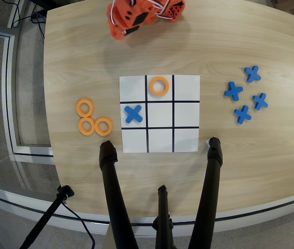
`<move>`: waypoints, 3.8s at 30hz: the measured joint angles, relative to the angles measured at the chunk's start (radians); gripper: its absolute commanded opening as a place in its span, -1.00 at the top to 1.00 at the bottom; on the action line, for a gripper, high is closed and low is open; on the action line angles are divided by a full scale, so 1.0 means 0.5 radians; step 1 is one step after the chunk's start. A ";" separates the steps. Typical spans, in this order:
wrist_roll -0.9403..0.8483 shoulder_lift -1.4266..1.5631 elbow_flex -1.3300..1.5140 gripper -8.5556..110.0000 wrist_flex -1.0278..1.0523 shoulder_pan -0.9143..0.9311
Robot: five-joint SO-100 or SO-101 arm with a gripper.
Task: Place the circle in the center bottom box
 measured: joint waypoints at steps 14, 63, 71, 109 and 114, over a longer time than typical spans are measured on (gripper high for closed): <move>0.000 0.000 0.000 0.85 0.000 0.902; 0.000 0.000 0.003 0.85 0.000 0.905; 0.000 0.000 0.003 0.85 0.000 0.905; 0.000 0.000 0.003 0.85 0.000 0.905; 0.000 0.000 0.003 0.85 0.000 0.905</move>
